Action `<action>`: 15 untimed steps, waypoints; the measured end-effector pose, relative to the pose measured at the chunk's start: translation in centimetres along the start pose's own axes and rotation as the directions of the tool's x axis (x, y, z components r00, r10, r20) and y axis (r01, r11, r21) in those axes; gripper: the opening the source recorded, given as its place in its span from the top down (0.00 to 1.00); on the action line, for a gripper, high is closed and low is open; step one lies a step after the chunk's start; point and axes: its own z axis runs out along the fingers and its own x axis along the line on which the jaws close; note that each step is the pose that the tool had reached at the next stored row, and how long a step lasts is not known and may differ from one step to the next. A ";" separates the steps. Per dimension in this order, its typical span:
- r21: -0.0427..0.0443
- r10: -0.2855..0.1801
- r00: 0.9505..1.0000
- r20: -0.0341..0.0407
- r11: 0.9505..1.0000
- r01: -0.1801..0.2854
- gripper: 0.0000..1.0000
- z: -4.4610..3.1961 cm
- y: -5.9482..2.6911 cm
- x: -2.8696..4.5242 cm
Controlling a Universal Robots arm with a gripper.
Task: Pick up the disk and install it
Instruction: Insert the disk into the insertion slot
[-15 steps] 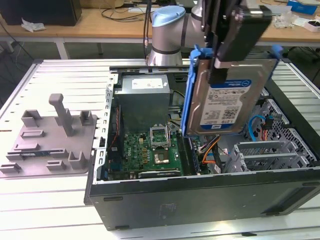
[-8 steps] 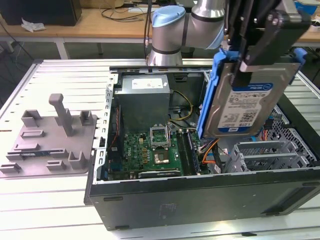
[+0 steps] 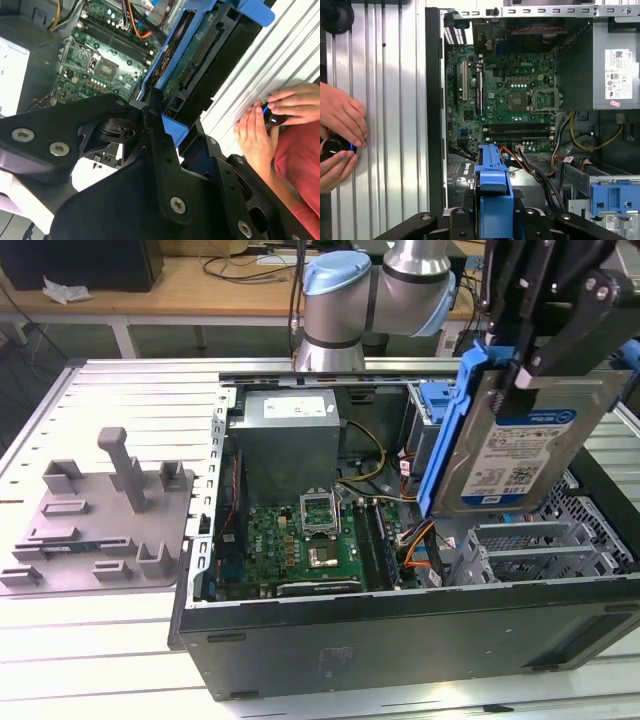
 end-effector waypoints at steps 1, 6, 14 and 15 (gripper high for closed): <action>0.000 0.000 1.000 0.006 1.000 0.000 0.64 0.03 -0.20 0.06; -0.002 0.000 1.000 0.025 1.000 0.000 0.64 0.23 -1.19 0.37; -0.002 0.004 1.000 0.031 1.000 -0.004 0.64 0.59 -3.04 0.67; -0.002 0.005 0.999 0.032 1.000 -0.005 0.64 0.62 -3.20 0.68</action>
